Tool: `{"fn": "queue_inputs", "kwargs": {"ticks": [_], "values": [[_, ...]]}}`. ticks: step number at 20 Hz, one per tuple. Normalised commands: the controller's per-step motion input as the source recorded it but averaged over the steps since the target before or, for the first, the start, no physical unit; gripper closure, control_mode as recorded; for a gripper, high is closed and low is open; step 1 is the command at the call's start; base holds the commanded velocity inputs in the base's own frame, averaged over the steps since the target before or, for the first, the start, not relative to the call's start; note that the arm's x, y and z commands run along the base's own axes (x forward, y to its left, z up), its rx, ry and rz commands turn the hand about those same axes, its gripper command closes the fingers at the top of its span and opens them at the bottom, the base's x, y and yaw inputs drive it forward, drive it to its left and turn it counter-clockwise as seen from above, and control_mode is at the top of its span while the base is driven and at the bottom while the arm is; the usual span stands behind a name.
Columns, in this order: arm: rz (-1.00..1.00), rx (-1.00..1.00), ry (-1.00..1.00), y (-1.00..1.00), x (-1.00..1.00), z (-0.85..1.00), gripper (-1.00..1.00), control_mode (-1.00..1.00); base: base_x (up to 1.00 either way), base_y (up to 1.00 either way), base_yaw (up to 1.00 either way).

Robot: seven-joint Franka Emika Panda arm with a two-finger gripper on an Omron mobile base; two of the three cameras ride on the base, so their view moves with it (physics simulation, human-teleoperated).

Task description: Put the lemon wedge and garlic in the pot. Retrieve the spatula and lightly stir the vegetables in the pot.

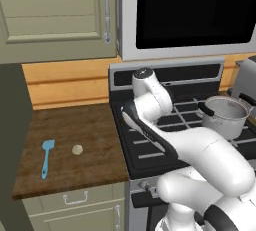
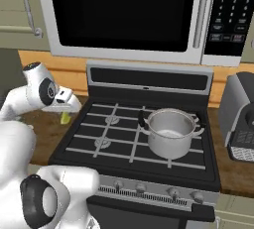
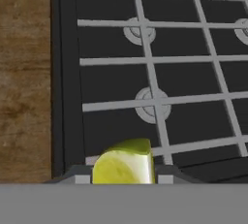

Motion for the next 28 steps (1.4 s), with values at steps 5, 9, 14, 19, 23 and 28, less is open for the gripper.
{"fn": "queue_inputs", "kwargs": {"ticks": [5,9,14,19,23,28], "values": [[-0.26,0.13,0.0,-1.0,-0.1,0.41,1.0,-1.0,0.0,0.0,0.0],[-0.24,0.09,0.0,-1.0,-0.26,0.17,1.0,-1.0,0.0,0.0,0.0],[-0.21,0.06,-0.02,-1.0,-0.24,0.19,1.0,-1.0,0.0,0.0,0.0],[-0.22,0.01,-0.02,-1.0,-0.08,0.38,1.0,-1.0,0.0,0.0,0.0],[-0.15,0.01,0.0,-1.0,0.02,0.14,1.0,-1.0,0.0,0.0,0.0],[-0.04,0.0,0.0,-1.0,0.21,0.0,1.0,-1.0,0.0,0.0,0.0]]}}
